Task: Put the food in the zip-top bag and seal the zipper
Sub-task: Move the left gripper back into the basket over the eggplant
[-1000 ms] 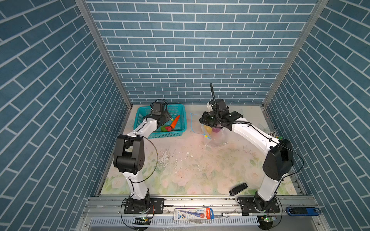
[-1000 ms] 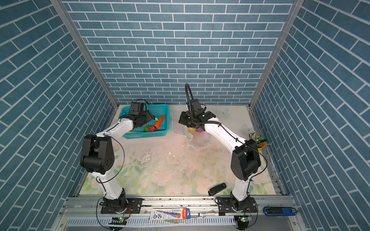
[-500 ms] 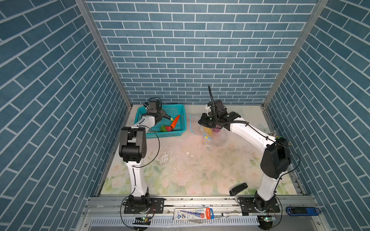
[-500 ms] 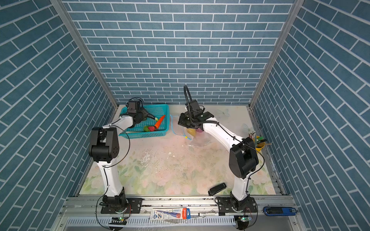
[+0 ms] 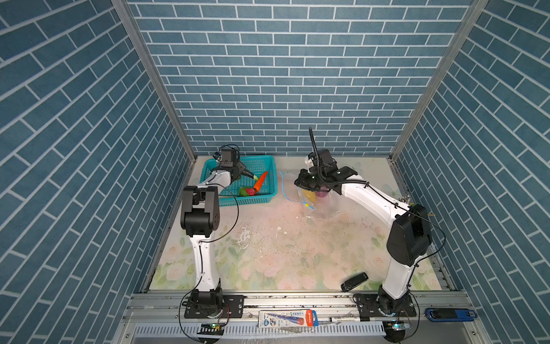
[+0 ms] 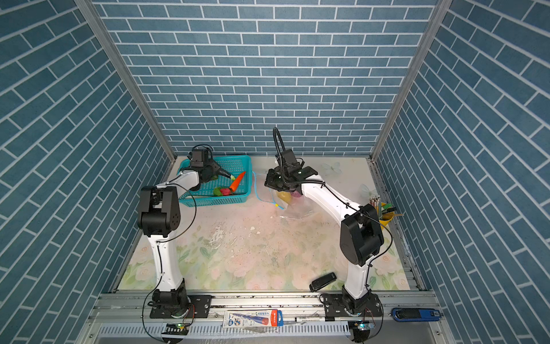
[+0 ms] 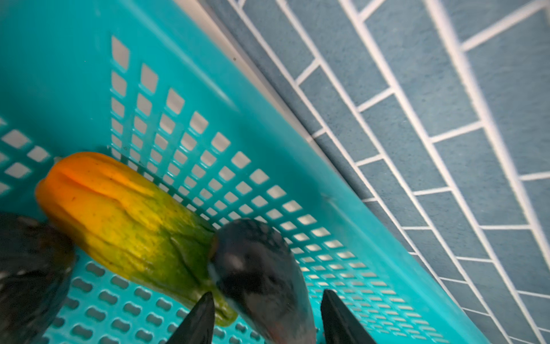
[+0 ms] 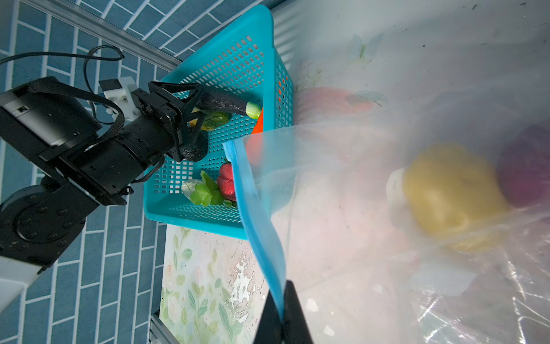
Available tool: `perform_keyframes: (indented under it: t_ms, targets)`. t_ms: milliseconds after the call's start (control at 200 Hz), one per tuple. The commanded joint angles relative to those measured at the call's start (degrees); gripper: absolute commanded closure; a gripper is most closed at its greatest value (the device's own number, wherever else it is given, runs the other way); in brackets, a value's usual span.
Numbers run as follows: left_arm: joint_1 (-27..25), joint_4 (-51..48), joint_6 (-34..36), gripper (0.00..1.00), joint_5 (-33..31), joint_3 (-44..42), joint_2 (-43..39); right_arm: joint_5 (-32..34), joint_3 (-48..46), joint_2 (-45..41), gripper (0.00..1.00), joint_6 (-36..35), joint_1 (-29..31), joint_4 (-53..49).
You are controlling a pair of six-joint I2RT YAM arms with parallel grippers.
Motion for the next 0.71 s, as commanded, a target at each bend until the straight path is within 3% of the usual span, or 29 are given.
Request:
perform_keyframes:
  t_ms: [0, 575, 700]
  targets:
    - [0.7, 0.1, -1.1, 0.40, 1.1, 1.9, 1.8, -0.7, 2.8, 0.9, 1.00, -0.3, -0.3, -1.7]
    - [1.2, -1.1, -0.6, 0.42, 1.5, 5.3, 5.2, -0.2, 3.0, 0.5, 1.00, -0.4, -0.4, -2.3]
    - [1.2, -1.5, -0.6, 0.47, 2.0, 6.0, 5.6, -0.2, 3.0, 0.5, 1.00, -0.4, -0.3, -2.5]
